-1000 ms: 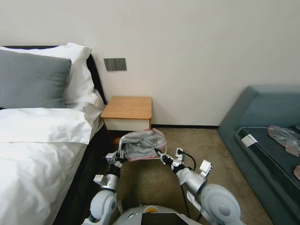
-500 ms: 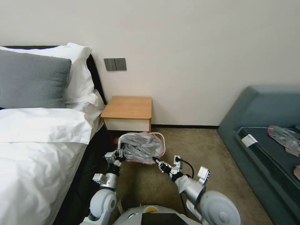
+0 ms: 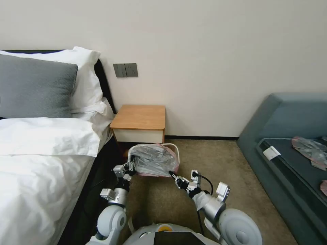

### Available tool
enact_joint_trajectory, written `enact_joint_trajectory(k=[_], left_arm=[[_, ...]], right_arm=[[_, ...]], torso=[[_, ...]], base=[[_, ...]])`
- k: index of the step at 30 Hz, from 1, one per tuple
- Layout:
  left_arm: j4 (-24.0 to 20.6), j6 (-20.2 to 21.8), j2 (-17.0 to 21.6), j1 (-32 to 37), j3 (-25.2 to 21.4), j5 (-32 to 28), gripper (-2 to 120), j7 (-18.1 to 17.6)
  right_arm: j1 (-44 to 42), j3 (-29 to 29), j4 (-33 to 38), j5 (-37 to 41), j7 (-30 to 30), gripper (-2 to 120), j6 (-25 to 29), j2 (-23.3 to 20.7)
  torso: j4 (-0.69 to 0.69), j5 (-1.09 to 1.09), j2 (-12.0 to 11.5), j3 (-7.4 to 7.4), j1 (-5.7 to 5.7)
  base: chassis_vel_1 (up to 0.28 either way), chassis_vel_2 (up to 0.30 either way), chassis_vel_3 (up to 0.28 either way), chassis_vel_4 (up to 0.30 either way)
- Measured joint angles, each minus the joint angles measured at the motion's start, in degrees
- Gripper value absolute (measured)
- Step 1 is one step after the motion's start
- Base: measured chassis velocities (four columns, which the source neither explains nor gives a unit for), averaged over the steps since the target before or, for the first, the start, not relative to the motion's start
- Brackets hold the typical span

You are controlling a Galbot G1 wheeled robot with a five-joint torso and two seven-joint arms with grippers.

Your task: Pick up the garbage bag from the table and place it over the trash can.

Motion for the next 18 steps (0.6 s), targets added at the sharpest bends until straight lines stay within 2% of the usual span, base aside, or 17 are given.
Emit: enact_joint_trajectory(k=[7,10,12,14,18], left_arm=[[0.0,0.1,0.0,-0.1,-0.2,-0.5,5,0.0],[-0.1,0.1,0.0,-0.3,-0.3,-1.0,5,0.0],[-0.1,0.1,0.1,-0.3,-0.6,-1.1,5,-0.1],[-0.1,0.1,0.1,-0.3,-0.7,-1.1,5,-0.2],[-0.1,0.2,0.0,-0.6,-0.7,-1.2,5,-0.2]], right_arm=[[-0.5,0.5,-0.8,-3.7,-3.2,0,-0.6,-0.2],[0.6,-0.3,-2.5,-10.8,-5.8,0,0.7,-0.2],[0.6,-0.1,-2.7,-12.1,-5.9,2,1.1,-0.3],[0.5,0.3,-2.8,-14.0,-6.0,14,1.5,-0.3],[-1.4,1.4,-2.0,-17.5,-7.6,24,1.8,-0.4]], torso=[[0.0,0.0,0.0,0.0,0.0],[0.0,0.0,0.0,0.0,0.0],[0.0,-0.01,0.0,0.0,0.0],[0.02,0.01,0.0,0.0,0.0],[0.0,0.01,0.0,0.0,0.0]], base=[[0.0,0.0,0.0,0.0],[0.0,0.0,0.0,0.0],[0.0,0.0,0.0,0.0],[0.0,0.0,0.0,0.0],[0.0,0.0,0.0,0.0]])
